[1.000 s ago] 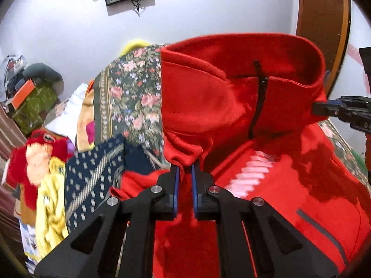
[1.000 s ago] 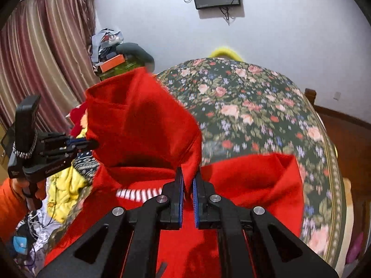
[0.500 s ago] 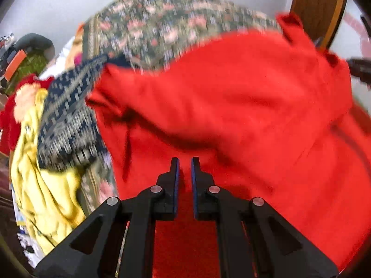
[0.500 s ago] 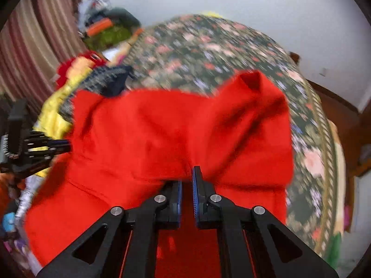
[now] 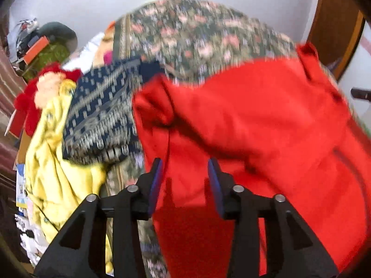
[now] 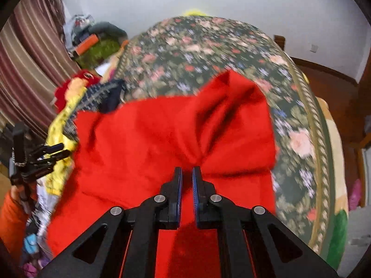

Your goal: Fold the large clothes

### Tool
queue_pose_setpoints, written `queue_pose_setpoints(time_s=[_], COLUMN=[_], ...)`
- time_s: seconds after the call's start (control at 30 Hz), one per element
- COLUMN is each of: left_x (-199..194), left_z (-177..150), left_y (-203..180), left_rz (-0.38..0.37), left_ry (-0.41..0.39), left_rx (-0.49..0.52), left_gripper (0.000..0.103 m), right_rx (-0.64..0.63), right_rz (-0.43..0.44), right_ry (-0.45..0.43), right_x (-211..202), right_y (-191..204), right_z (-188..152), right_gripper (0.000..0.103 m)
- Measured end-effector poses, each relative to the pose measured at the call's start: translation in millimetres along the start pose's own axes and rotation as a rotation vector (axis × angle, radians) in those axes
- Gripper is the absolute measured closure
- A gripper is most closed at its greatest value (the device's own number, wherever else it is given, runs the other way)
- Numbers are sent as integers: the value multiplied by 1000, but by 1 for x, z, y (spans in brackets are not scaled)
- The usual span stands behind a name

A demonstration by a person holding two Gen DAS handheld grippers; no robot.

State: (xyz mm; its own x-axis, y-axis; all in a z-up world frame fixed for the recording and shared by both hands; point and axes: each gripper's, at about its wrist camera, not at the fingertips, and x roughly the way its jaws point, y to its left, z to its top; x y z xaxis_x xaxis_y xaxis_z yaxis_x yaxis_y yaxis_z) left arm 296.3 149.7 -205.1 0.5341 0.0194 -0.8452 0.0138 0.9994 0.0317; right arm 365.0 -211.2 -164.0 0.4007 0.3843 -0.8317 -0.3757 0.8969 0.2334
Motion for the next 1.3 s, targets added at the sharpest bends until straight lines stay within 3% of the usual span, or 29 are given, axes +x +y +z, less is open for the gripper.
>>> queue_pose_setpoints(time_s=[0.2,0.3,0.43,0.57,0.6,0.67,0.8,1.03,1.13,1.23,1.3], left_x=[0,18,50,87,92,97,94,84,89,92,96], left_z=[57,75,83,73,68,57,33,-1,-9,-15,-21], left_y=[-14,-27,-40,-34,-29,-19,-5,-1,7,20,32], left_rz=[-84,-131,-143,-48,-28,-40,-3,57,37,43,-1], left_ry=[-80,-70,-32,37,51,70,75,81,97,111,119], left_rx=[-35,-42,-44,-47,-48,-56,-48,-23,-69,-140,-201], left_gripper=[55,55,55,55,55,55,55,52,51,36,35], right_rx=[-74,-93,-83,-112,-143,-172,-114,-47,-57,-77,-67], right_rz=[22,19,-50,-214,-294,-369,-308,-298,-313,-371,-386], right_ry=[-26,2,73,66,54,60,74,71,67,63,67], right_x=[34,67,120,137,135,132,112,95,93,90,84], right_y=[43,57,53,31,24,13,-22,-39,-39,-42,-52], right_z=[48,64,75,68,63,54,36,19,15,10,5], right_gripper=[98,98,98,98,98,99,99,99,99,99,99])
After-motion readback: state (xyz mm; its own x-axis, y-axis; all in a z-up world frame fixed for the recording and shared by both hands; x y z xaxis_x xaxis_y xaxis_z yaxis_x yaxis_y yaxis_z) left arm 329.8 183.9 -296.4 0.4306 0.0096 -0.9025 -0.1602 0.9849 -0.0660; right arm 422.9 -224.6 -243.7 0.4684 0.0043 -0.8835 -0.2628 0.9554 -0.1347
